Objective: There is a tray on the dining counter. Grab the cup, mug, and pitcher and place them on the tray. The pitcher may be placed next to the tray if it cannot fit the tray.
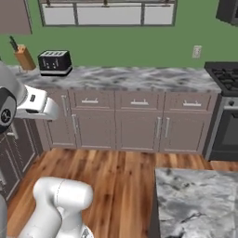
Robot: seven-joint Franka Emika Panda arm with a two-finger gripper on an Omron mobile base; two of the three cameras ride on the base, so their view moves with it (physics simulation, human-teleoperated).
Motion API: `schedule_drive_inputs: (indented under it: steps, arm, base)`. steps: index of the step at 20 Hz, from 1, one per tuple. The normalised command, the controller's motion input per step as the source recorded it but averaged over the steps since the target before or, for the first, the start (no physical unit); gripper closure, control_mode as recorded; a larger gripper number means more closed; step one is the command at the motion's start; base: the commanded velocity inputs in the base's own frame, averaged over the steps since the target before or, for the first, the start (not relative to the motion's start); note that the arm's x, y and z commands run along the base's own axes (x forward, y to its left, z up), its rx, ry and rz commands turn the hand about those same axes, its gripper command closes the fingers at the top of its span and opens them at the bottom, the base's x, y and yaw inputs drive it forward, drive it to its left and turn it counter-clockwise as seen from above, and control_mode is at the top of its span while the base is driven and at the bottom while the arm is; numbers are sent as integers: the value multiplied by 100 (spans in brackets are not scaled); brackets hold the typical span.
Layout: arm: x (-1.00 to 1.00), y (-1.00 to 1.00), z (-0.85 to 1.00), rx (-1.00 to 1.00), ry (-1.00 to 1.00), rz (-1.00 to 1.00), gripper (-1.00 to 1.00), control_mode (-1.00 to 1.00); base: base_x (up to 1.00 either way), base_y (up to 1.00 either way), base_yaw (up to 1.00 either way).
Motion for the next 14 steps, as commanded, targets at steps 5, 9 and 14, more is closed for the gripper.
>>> schedule_drive_inputs:
  steps: [5,9,14]
  arm:
    - [0,0,0,0,0,0,-100,100]
    - [0,0,0,0,0,0,-100,100]
    - [0,0,0,0,0,0,-100,100]
  base:
    - [60,-7,2]
    - [92,0,16]
    - [100,11,9]
